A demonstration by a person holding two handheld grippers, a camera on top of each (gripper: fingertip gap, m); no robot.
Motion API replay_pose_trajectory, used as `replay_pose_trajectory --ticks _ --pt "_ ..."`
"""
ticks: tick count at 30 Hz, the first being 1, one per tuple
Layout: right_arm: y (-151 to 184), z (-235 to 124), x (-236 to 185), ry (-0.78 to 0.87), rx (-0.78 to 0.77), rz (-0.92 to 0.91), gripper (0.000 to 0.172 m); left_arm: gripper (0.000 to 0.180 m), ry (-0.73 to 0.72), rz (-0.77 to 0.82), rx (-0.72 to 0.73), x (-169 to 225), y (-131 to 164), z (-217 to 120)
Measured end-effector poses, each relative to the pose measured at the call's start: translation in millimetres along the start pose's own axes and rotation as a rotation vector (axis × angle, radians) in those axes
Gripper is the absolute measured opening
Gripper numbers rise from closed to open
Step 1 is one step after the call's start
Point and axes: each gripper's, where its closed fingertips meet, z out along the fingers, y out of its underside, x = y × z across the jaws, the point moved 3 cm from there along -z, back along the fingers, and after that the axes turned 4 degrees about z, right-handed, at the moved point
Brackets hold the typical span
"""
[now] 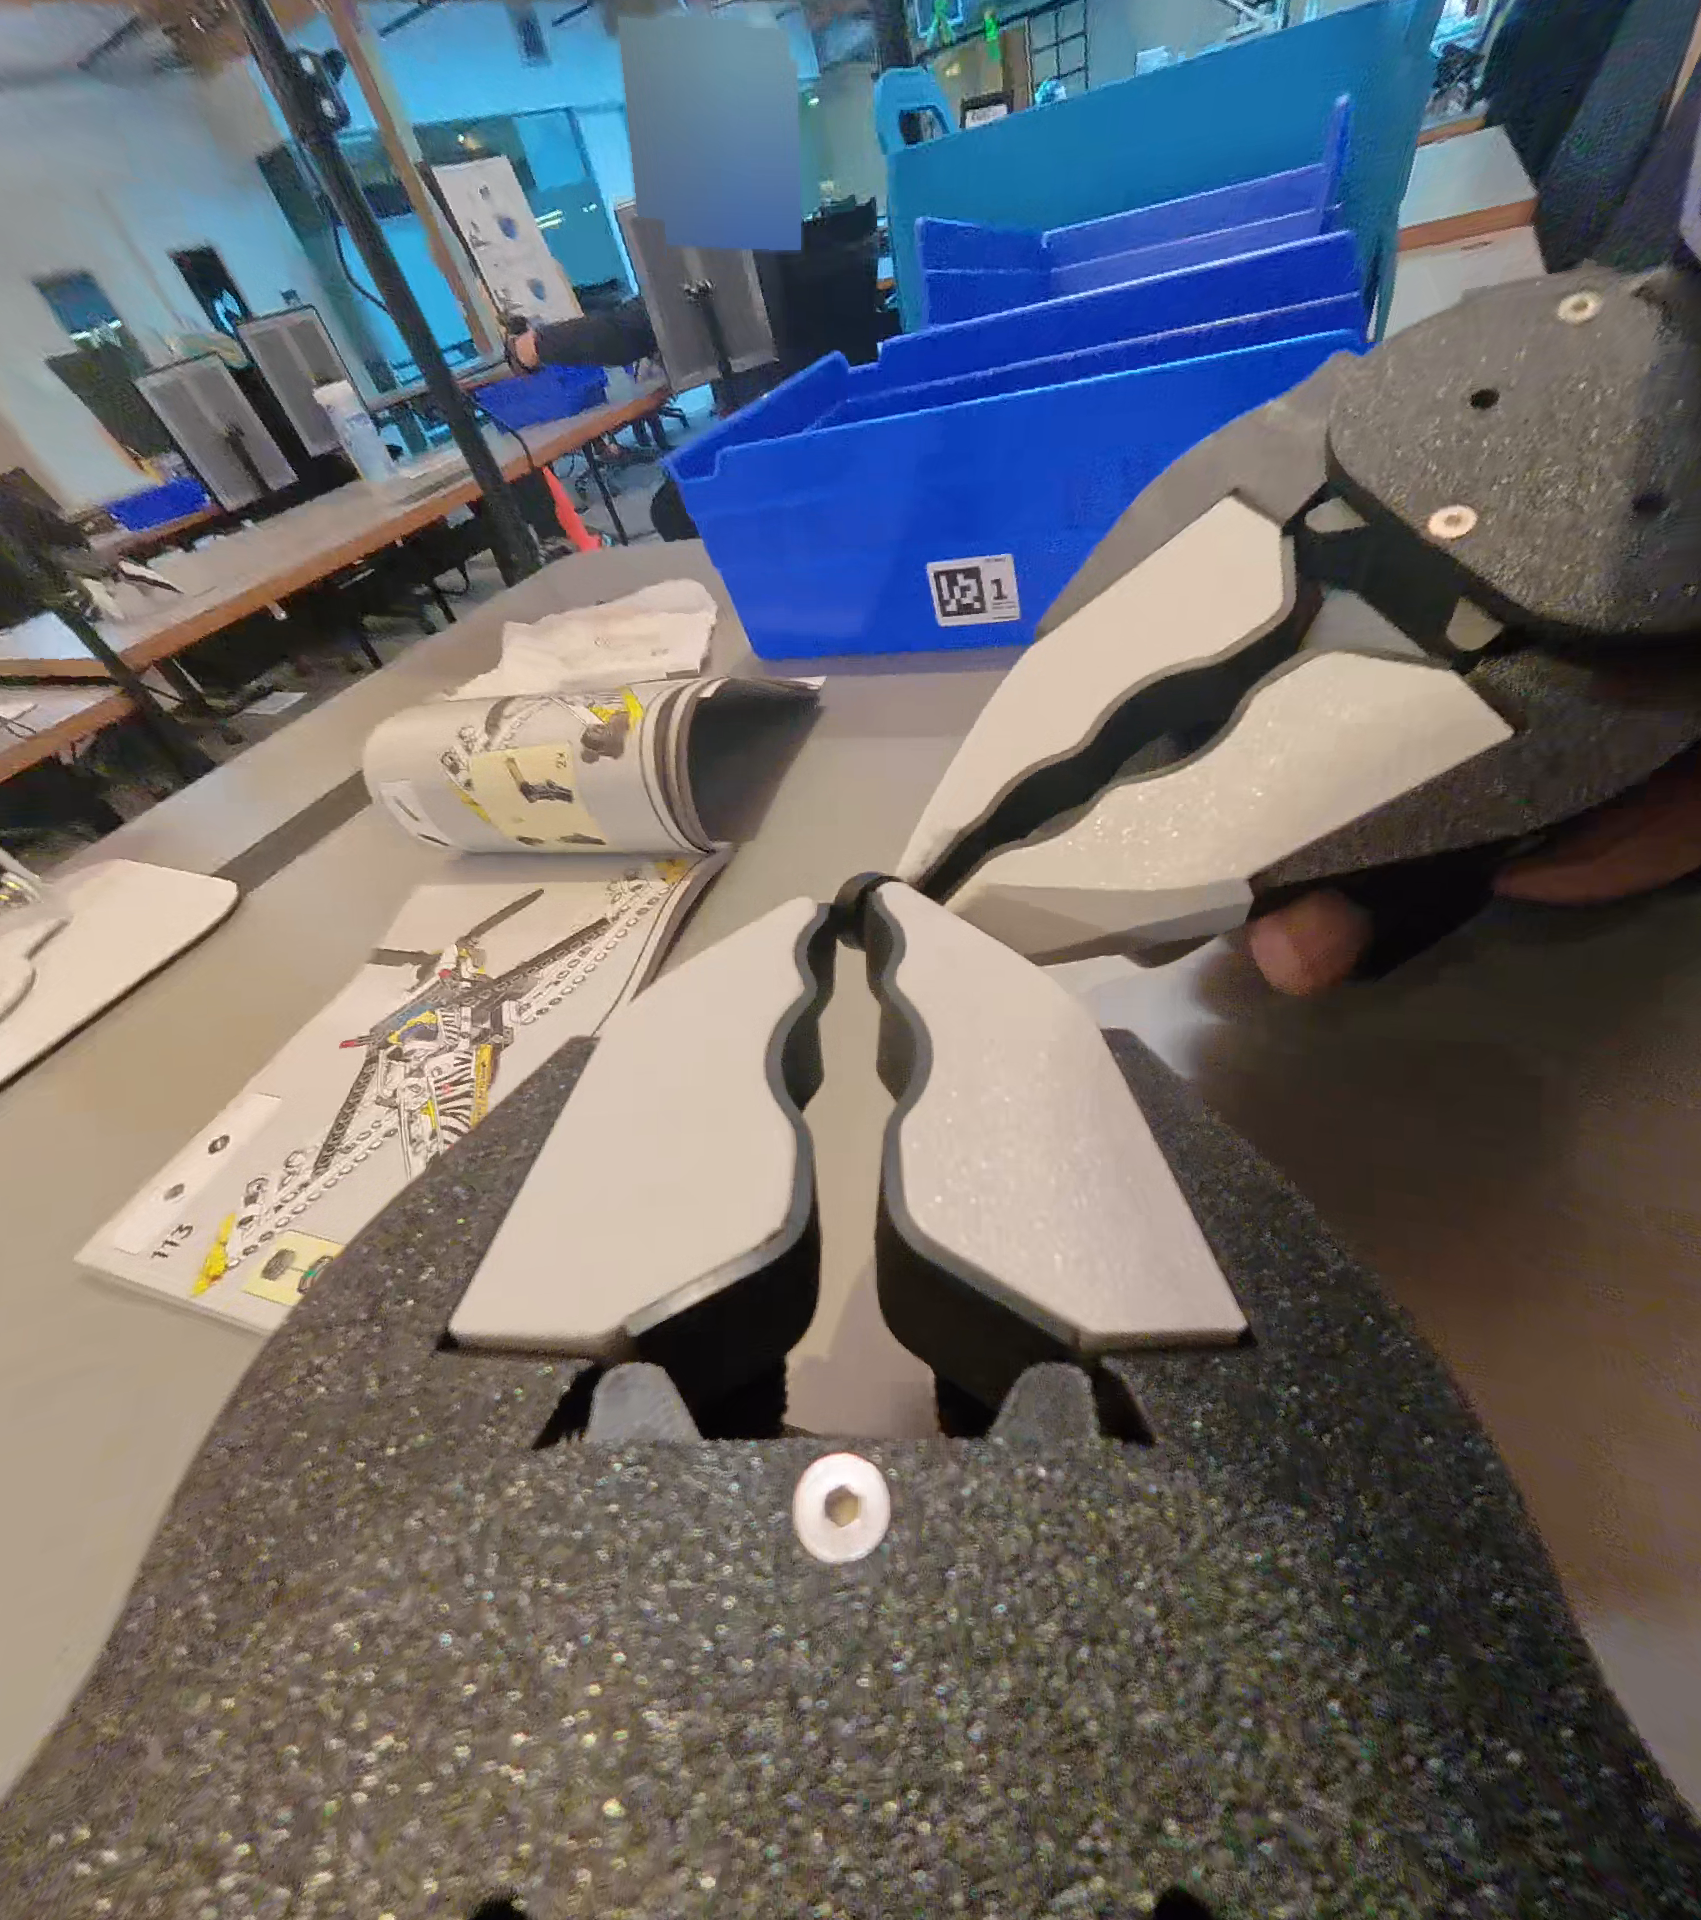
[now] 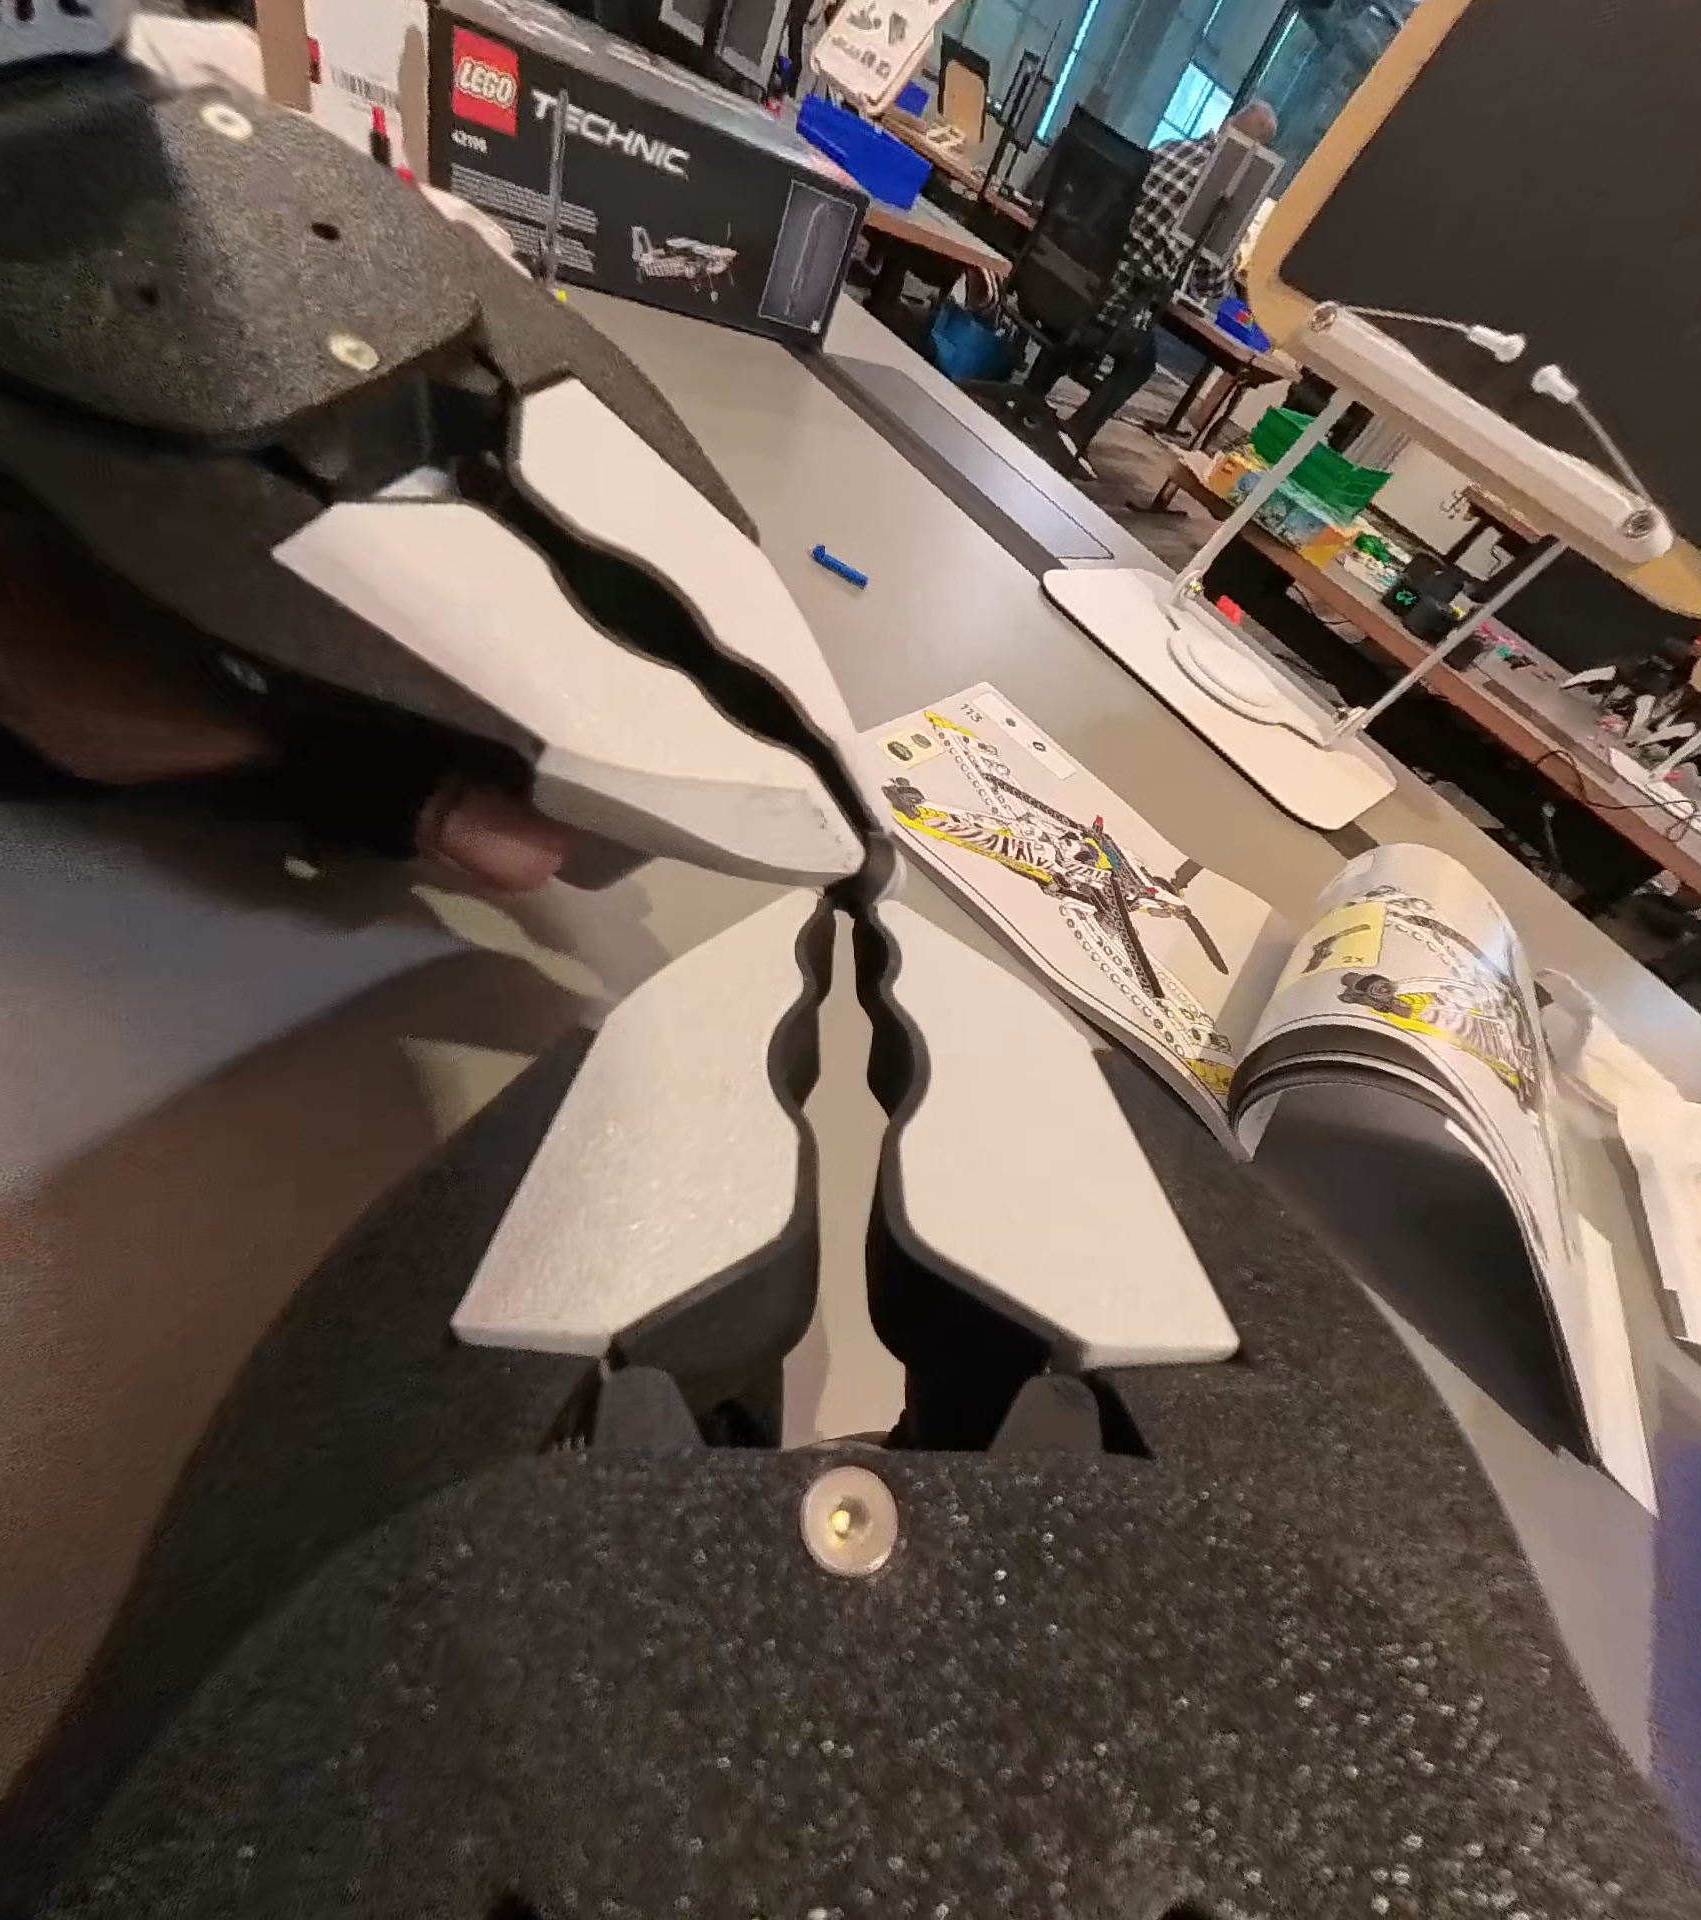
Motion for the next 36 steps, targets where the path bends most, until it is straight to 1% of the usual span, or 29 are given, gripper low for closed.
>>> replay_pose_trajectory --ticks 6,11,16,20,22,25,31,33,36 --pt "5.7 2.4 -3.4 -0.029 -0.035 0.014 0.002 0.004 -0.016 0.083 -0.068 0.5 8.0 2.0" --pt "5.9 3.5 -2.6 -0.05 -0.025 0.02 0.001 0.003 0.01 0.066 -0.062 -1.3 8.3 1.8" --pt "4.9 5.1 0.3 -0.118 0.005 0.028 0.001 0.003 0.085 0.042 -0.03 -4.9 8.0 0.3" --pt "14.4 4.1 -1.6 -0.212 -0.047 0.004 0.0 0.003 0.159 0.072 -0.071 -0.8 13.6 2.0" --pt "18.7 3.2 0.7 -0.217 -0.071 -0.024 0.0 0.003 0.212 0.068 -0.086 1.8 15.6 2.0" --pt "20.5 2.5 2.0 -0.264 -0.086 -0.04 0.001 0.003 0.289 0.047 -0.081 4.5 15.8 0.2" --pt "9.5 -4.3 -0.5 -0.362 0.016 -0.059 0.016 0.003 0.431 -0.037 -0.011 6.7 9.1 -6.7" --pt "8.3 -5.7 -2.8 -0.363 0.038 -0.114 0.017 0.003 0.456 -0.092 -0.002 3.9 7.8 -7.4" --pt "9.1 -3.7 -4.3 -0.303 0.041 -0.211 0.017 0.003 0.479 -0.165 0.002 2.4 6.3 -7.4"
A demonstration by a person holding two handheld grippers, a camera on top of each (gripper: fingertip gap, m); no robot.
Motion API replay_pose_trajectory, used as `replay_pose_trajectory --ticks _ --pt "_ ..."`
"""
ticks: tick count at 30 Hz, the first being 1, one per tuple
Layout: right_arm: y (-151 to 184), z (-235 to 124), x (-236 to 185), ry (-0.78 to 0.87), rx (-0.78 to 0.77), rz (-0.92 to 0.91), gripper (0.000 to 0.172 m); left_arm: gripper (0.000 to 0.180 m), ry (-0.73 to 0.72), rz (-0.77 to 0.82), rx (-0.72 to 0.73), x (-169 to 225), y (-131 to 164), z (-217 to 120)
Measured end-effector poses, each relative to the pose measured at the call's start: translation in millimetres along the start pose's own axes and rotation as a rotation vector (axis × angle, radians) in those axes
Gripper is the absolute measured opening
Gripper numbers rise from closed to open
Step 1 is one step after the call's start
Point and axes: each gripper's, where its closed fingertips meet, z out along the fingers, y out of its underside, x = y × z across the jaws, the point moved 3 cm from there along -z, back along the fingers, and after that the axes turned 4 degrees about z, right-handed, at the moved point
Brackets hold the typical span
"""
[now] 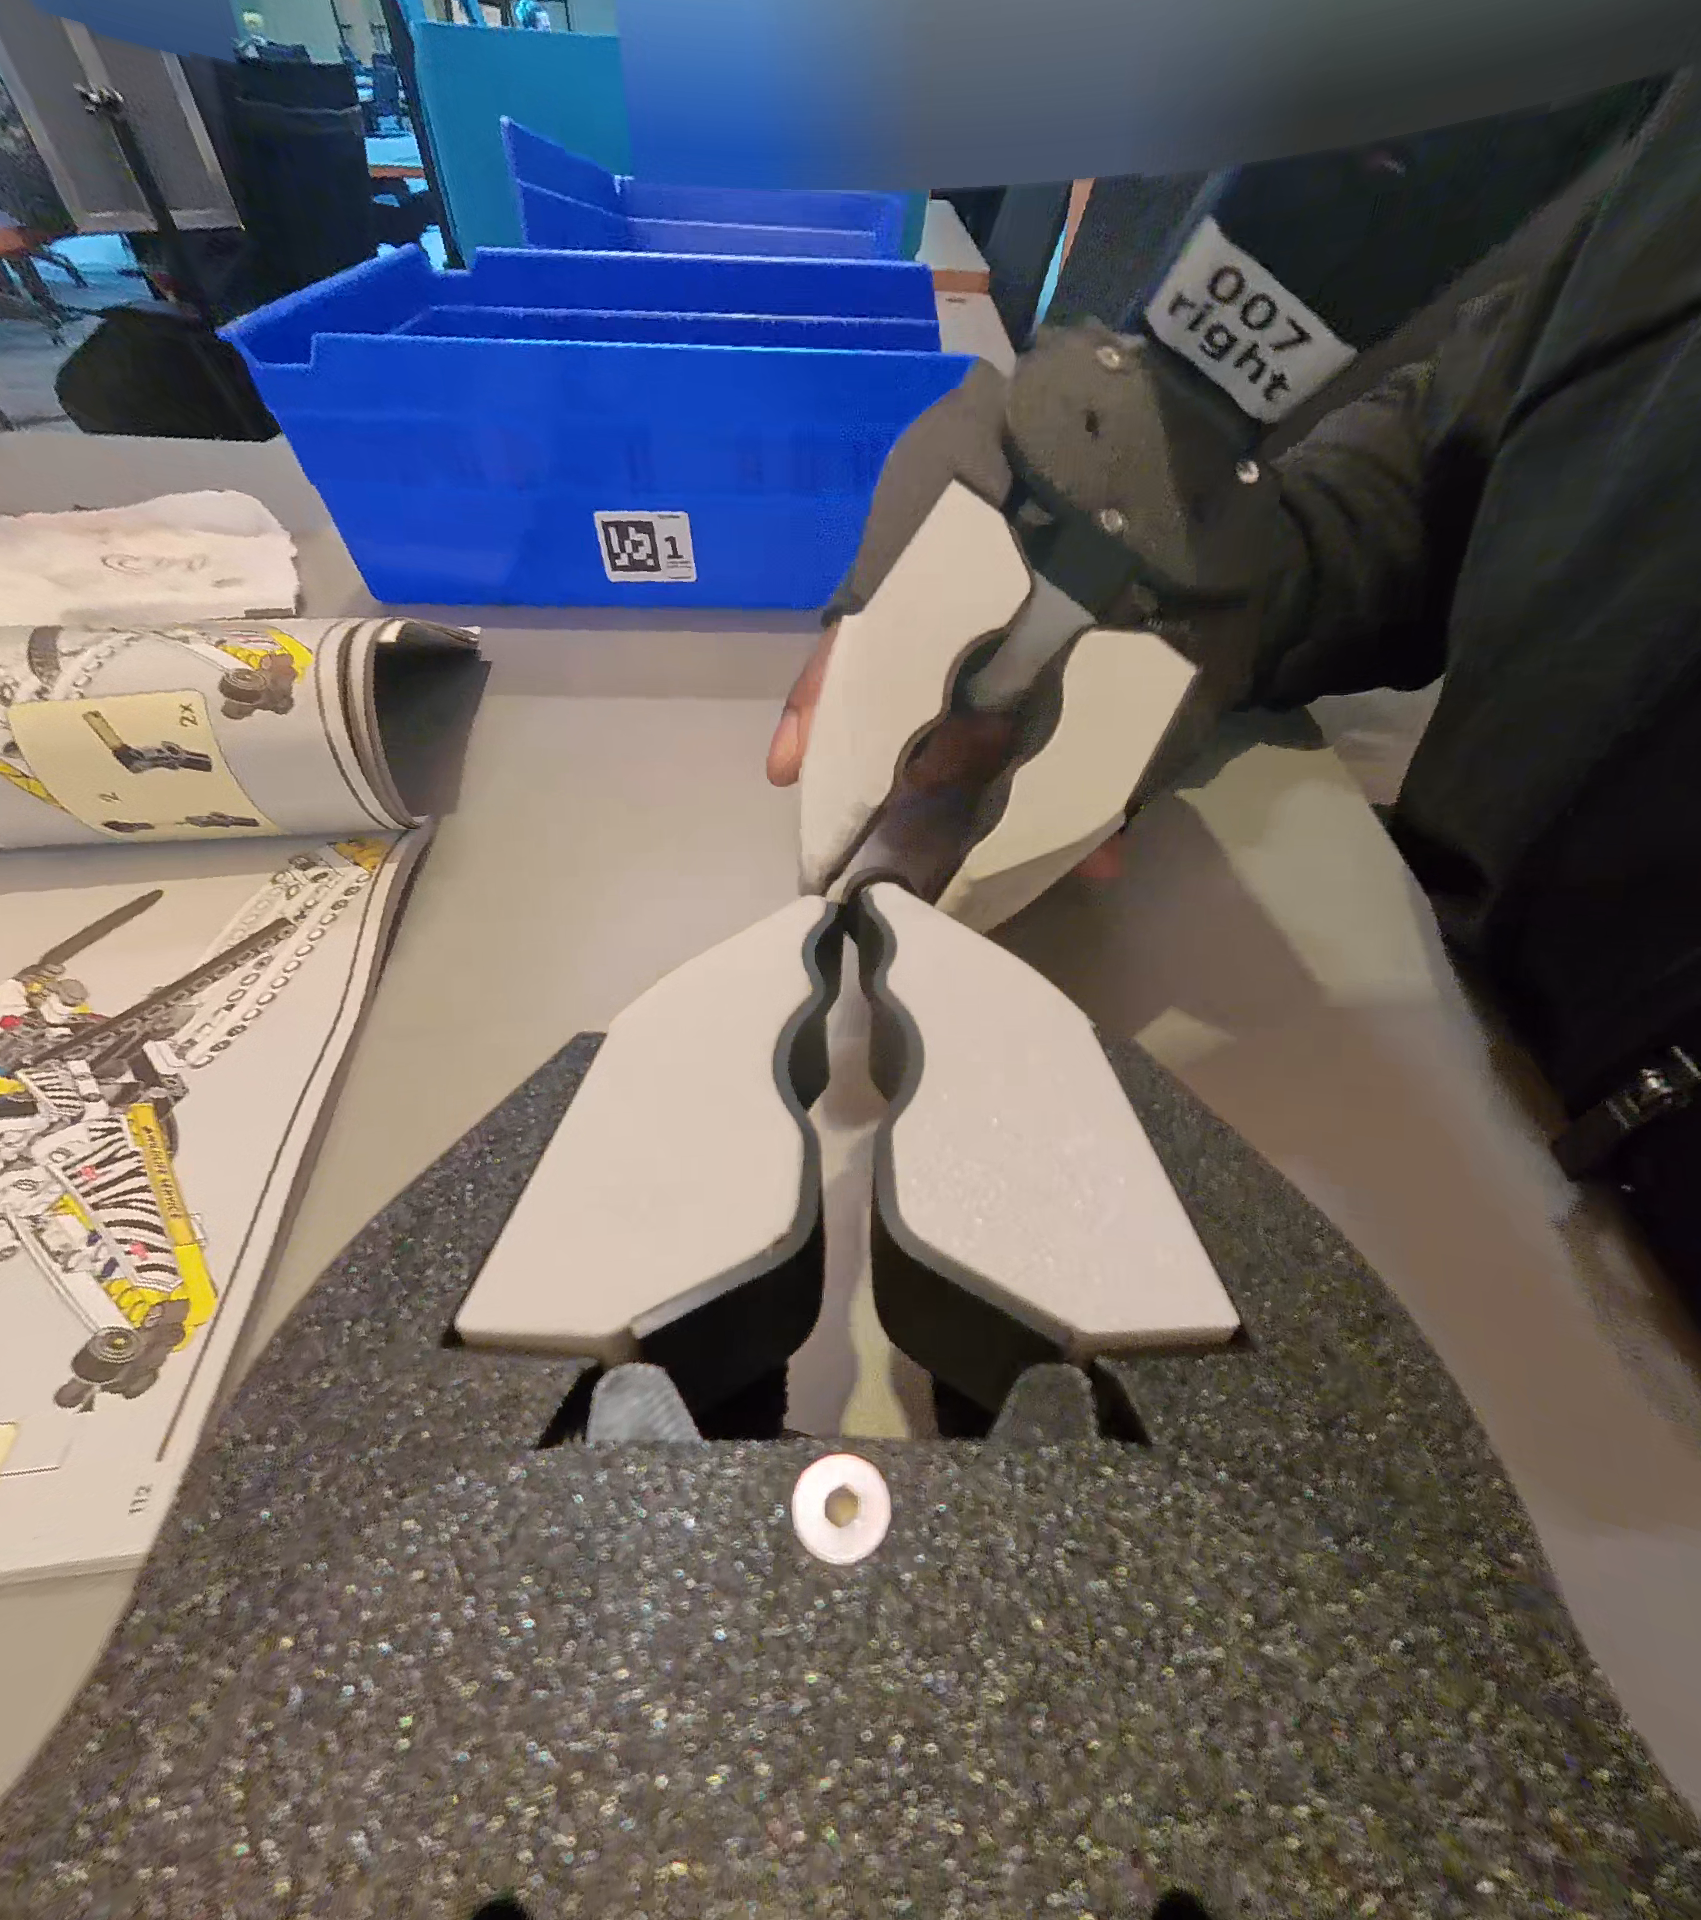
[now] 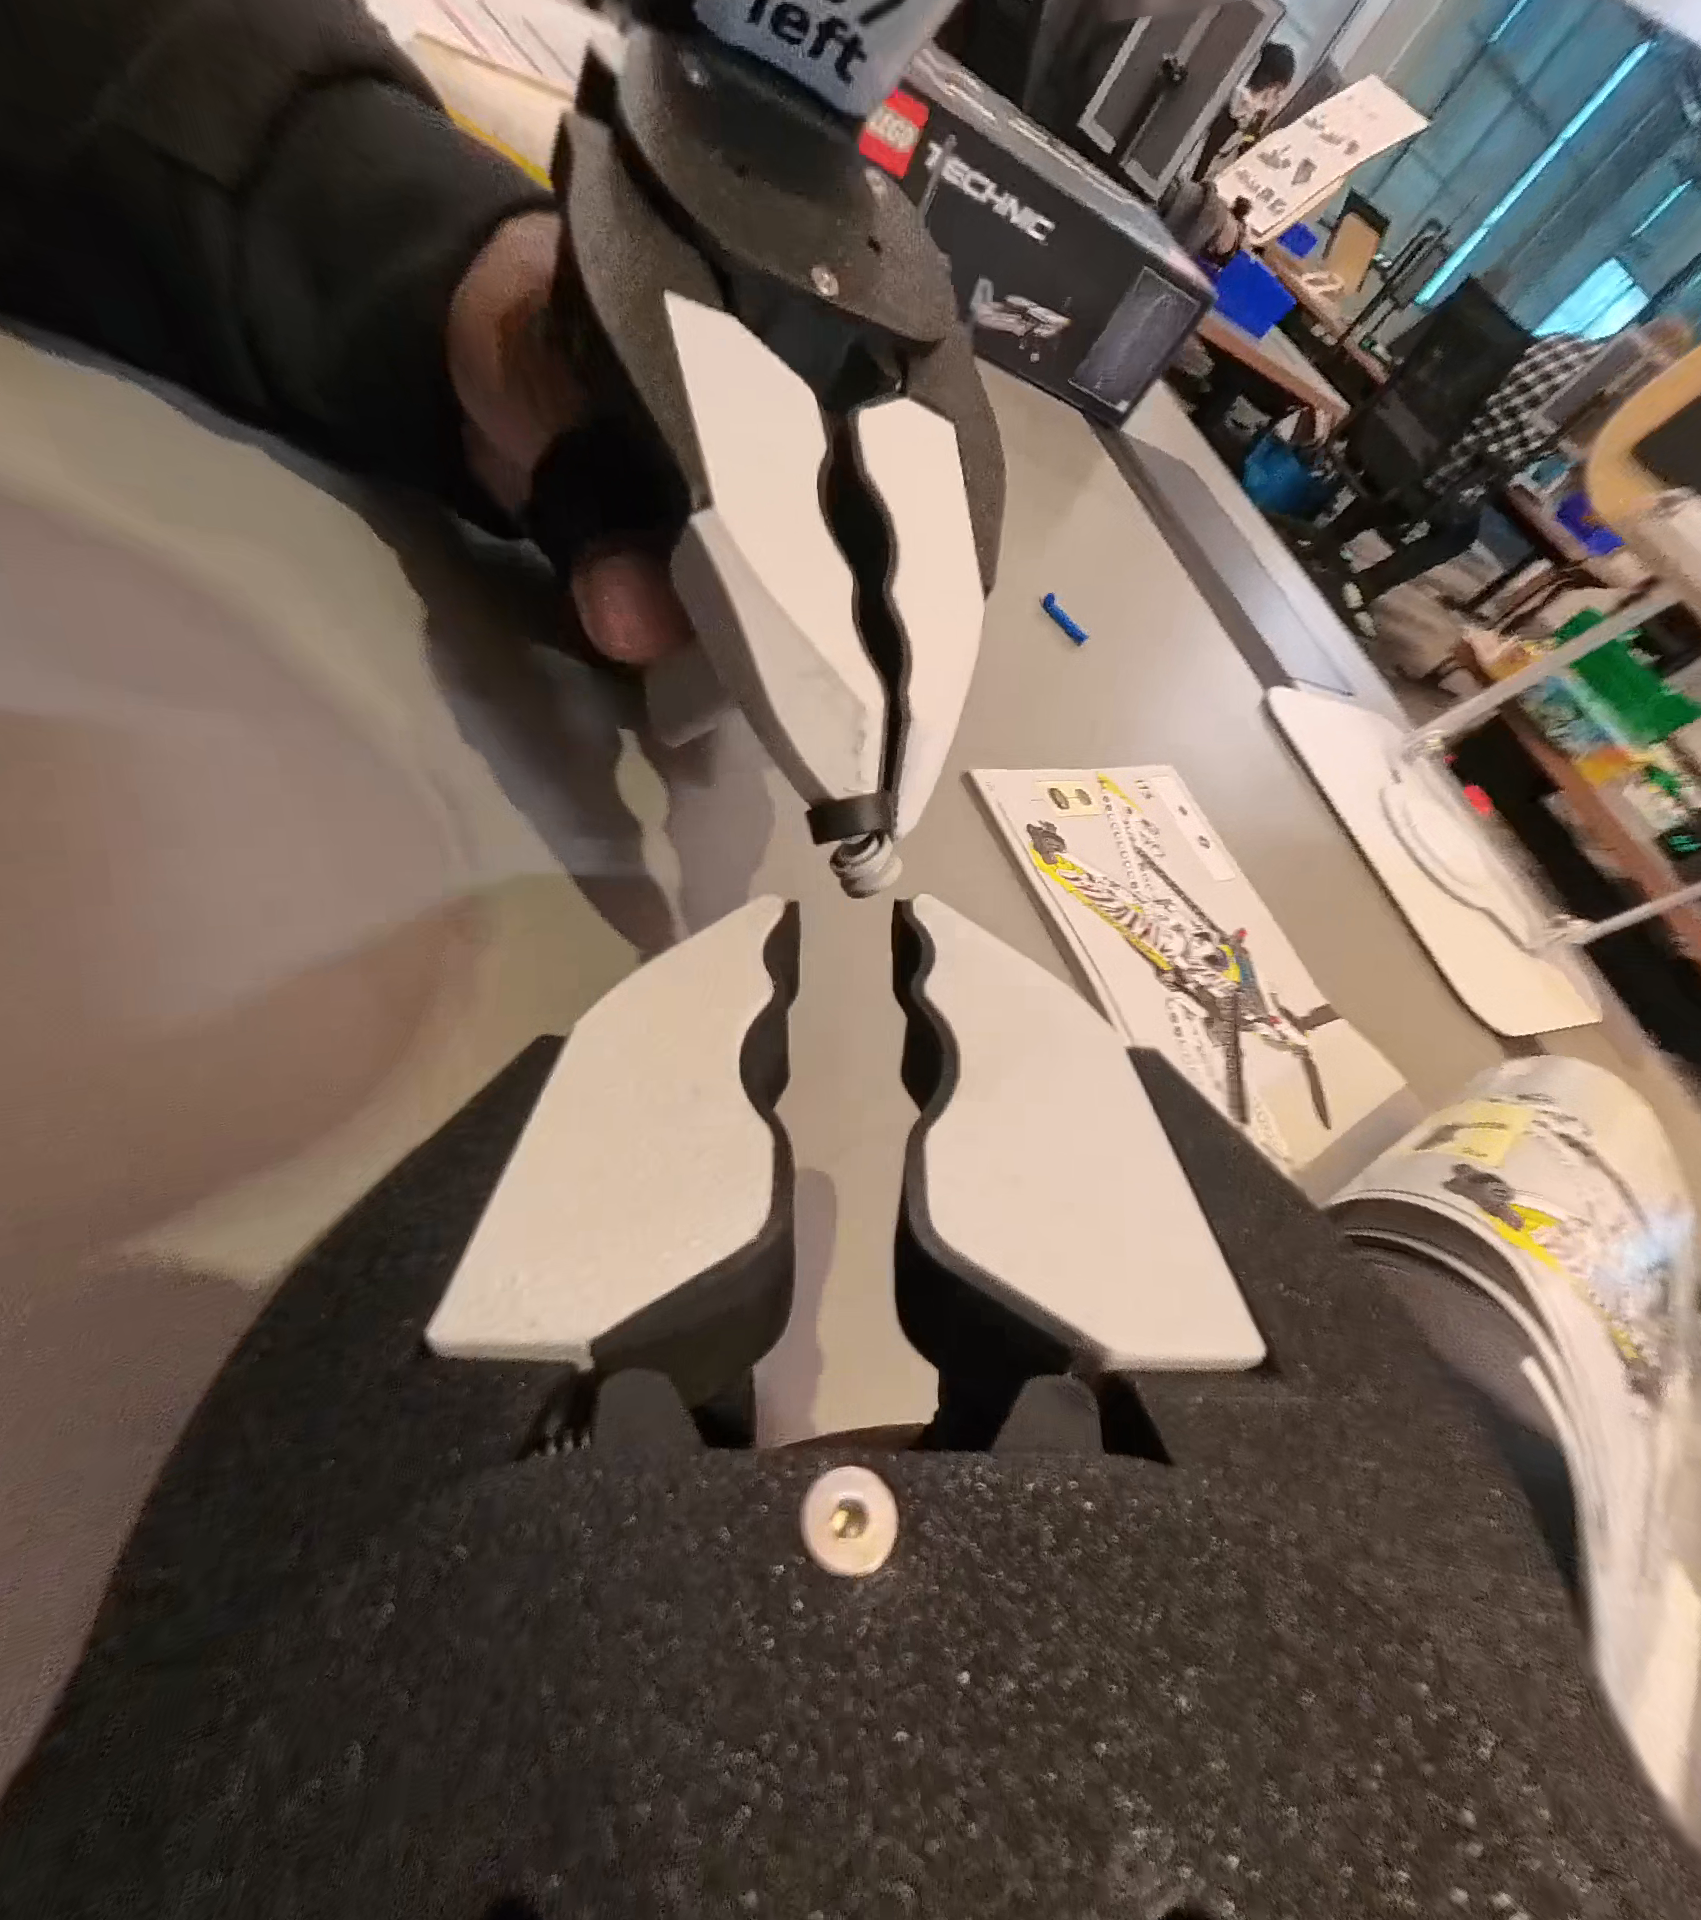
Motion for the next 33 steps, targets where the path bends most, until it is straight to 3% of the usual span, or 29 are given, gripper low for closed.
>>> replay_pose_trajectory --ticks 8,15,19,22,26,30,33 --pt "-0.1 4.2 -2.1 0.079 -0.02 -0.122 0.012 0.003 0.008 -0.037 -0.046 3.2 3.5 6.9" --pt "3.9 -5.4 12.9 0.111 -0.032 -0.025 0.012 0.003 0.007 -0.161 0.056 -8.2 -4.2 -3.1" --pt "-3.6 -26.8 24.8 0.197 -0.059 -0.03 0.012 0.003 0.025 -0.218 0.09 -14.5 -12.9 0.6" --pt "-9.2 -63.3 46.4 0.312 -0.115 -0.051 0.012 0.003 0.036 -0.263 0.116 -27.1 -35.6 14.0" --pt "-5.9 -133.1 86.0 0.463 -0.24 -0.065 0.012 0.003 0.099 -0.255 0.103 -42.5 -87.7 64.9" --pt "27.0 -191.4 120.9 0.545 -0.352 -0.068 0.012 0.003 0.184 -0.151 0.012 -50.7 -132.8 151.7" --pt "49.2 -216.2 134.2 0.571 -0.368 -0.03 0.014 0.004 0.218 -0.125 -0.069 -56.7 -145.2 215.4"
